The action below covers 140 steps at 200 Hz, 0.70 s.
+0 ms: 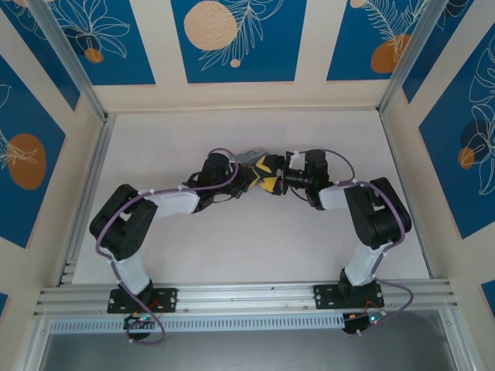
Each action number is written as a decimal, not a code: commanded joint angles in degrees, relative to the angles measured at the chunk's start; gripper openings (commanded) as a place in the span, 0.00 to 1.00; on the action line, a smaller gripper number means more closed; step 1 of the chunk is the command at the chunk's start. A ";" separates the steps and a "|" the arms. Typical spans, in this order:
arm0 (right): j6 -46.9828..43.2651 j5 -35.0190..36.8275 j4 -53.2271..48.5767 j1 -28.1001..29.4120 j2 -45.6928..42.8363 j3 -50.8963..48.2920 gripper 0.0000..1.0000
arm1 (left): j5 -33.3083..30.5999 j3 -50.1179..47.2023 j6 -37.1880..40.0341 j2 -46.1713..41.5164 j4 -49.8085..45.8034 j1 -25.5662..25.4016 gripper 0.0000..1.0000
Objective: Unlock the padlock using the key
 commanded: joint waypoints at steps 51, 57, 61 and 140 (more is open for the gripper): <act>-25.35 4.44 -41.46 -1.30 -17.57 0.96 0.77 | 2.22 0.19 2.55 1.55 0.67 -0.02 0.00; -26.76 5.22 -44.14 -1.22 -18.32 1.57 0.76 | 2.32 0.19 2.63 1.56 0.76 0.01 0.00; -28.06 6.22 -46.25 -1.20 -18.79 2.05 0.76 | 2.33 0.19 2.54 1.66 0.89 -0.05 0.00; -34.08 11.16 -54.24 1.27 -17.53 7.61 0.24 | 3.07 0.52 3.34 1.74 0.68 -0.03 0.00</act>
